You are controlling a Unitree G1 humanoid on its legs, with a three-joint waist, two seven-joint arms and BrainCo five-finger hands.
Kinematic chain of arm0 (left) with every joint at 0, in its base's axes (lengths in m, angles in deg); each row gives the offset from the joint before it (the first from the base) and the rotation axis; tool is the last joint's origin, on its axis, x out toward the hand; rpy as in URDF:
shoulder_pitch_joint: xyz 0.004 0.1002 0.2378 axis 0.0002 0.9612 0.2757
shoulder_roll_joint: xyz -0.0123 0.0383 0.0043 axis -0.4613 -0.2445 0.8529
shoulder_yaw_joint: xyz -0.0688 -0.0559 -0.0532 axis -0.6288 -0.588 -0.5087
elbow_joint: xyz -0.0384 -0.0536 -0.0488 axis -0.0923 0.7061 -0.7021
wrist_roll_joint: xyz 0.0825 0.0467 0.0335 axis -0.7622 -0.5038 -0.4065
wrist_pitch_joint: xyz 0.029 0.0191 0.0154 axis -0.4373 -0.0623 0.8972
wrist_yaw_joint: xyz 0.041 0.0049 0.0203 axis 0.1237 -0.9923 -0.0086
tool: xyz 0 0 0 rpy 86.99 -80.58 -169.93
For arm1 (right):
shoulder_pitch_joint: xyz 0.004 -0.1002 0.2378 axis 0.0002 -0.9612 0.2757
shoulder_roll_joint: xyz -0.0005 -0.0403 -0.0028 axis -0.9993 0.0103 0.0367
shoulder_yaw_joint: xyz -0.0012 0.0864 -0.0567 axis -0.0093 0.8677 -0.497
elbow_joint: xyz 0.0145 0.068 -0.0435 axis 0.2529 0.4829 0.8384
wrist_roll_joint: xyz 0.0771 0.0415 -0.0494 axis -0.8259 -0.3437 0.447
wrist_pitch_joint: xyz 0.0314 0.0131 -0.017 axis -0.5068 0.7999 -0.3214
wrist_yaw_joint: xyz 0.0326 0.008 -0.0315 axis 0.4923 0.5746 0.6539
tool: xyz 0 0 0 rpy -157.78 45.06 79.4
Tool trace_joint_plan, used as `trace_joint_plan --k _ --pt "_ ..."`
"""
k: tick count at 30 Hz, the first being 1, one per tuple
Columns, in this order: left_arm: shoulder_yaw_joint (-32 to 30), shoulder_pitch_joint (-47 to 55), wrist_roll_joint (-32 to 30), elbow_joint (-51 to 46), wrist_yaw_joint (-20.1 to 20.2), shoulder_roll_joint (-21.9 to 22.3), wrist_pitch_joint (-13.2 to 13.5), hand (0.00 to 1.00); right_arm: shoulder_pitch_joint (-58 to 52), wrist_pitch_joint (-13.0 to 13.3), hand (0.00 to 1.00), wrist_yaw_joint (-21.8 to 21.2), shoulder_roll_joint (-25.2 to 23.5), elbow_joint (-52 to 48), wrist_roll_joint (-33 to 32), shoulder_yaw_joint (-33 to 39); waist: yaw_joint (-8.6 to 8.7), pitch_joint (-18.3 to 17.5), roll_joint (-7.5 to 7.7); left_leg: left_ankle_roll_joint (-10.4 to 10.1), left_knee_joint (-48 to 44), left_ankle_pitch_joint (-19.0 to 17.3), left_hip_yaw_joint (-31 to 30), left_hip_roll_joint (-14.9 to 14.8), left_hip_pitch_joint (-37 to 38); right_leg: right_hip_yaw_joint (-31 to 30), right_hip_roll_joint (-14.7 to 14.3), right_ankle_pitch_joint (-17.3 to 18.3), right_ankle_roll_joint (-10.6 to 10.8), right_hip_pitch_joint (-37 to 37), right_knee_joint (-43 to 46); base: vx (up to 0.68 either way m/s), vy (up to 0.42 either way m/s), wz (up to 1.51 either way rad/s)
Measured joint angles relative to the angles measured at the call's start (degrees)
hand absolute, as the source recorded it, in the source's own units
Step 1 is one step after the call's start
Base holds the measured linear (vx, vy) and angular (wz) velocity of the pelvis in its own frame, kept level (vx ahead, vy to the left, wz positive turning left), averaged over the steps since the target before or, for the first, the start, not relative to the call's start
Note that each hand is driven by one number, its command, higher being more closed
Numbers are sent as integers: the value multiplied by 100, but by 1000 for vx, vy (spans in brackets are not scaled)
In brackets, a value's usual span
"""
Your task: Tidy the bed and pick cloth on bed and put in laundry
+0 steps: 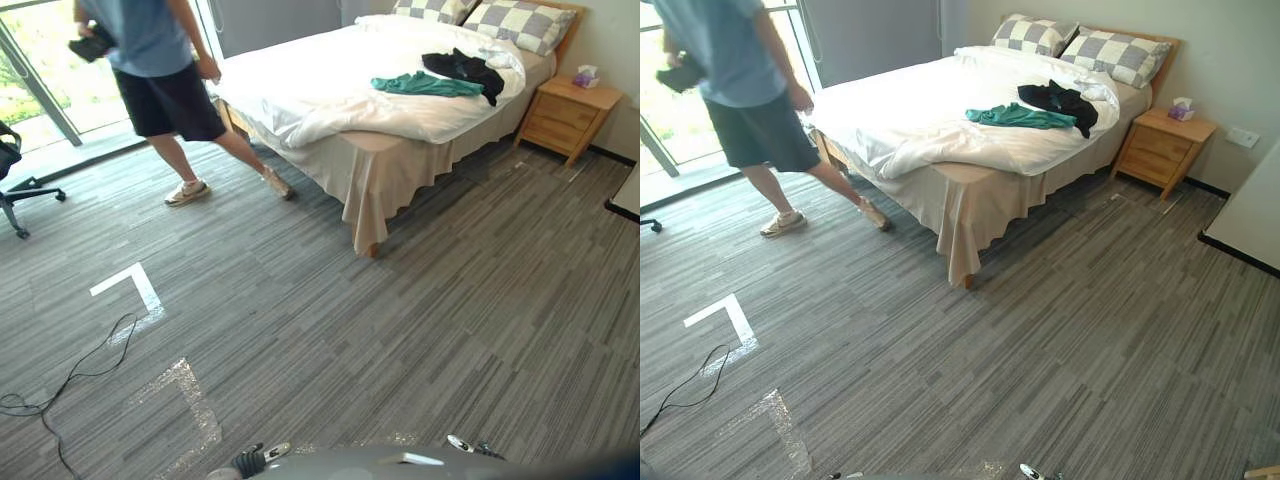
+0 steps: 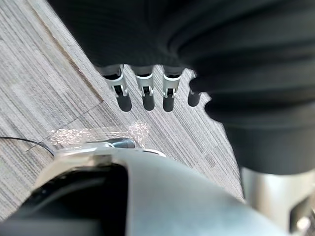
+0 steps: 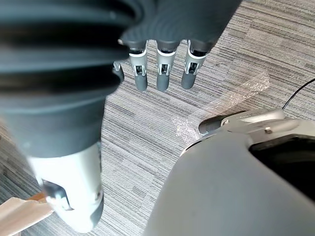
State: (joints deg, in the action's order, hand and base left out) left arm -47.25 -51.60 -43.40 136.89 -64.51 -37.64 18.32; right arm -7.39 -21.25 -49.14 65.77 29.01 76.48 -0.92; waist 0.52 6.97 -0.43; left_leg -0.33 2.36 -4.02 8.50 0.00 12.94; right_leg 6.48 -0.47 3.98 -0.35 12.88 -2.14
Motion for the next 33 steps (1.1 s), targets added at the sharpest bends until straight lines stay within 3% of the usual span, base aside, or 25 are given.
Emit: trace_joint_plan --k 10,17,20,21,23,25,27,30,32,33 --pt "68 -11 -166 5 141 -32 -3 0 32 -102 0 -22 5 16 0 -3 -3 22 28 -78 170 54 26 3 126 -3 -6 36 96 50 -20 -16 -12 0" --pt "204 -56 -167 -3 207 -75 -241 0 66 -211 0 -102 29 15 1 -6 12 49 23 -56 200 66 72 -4 148 -83 -33 -27 19 52 -88 -38 -30 -6" --pt "229 -152 -169 -5 251 -93 -254 0 139 -213 0 -107 41 -8 -6 -1 6 229 23 28 54 -15 131 -18 112 -80 19 392 90 -298 707 -52 -19 -6" --pt "252 -253 -169 -11 265 -128 -251 0 227 -213 0 -76 45 -28 -44 5 2 411 43 119 -203 -129 203 4 42 1 172 777 402 -758 1706 -65 3 -18" --pt "258 -307 -173 -14 269 -163 -245 0 323 -212 0 -37 46 -30 -257 14 -12 549 50 173 -402 -255 356 2 -49 307 378 894 587 -1307 2793 -112 17 -40" --pt "259 -314 -180 -8 272 -254 -237 0 410 -214 0 12 2 -23 -446 58 9 643 137 190 -506 -357 465 33 -27 723 644 1085 492 -1547 3334 -53 -5 -40" --pt "258 -369 -197 -2 281 -302 -242 0 409 -219 0 9 -76 27 -650 179 0 676 225 132 -627 -474 510 14 49 990 834 1194 339 -1545 3268 62 -54 -32" --pt "274 -500 -233 115 284 -265 -285 0 402 -275 0 5 -101 70 -1182 387 120 770 117 -83 -905 -738 511 -412 116 1027 855 1098 342 -1562 2592 113 -173 -8" --pt "266 -527 -241 143 283 -283 -290 0 406 -285 0 8 -138 76 -1400 458 155 843 143 -392 -1002 -908 537 -825 265 1200 826 347 222 -1605 2271 179 -304 -11" --pt "265 -541 -243 179 283 -280 -288 0 408 -285 0 8 -152 75 -1400 503 157 841 132 -439 -1019 -924 549 -897 278 1234 753 377 109 -1599 2282 281 -358 -13"
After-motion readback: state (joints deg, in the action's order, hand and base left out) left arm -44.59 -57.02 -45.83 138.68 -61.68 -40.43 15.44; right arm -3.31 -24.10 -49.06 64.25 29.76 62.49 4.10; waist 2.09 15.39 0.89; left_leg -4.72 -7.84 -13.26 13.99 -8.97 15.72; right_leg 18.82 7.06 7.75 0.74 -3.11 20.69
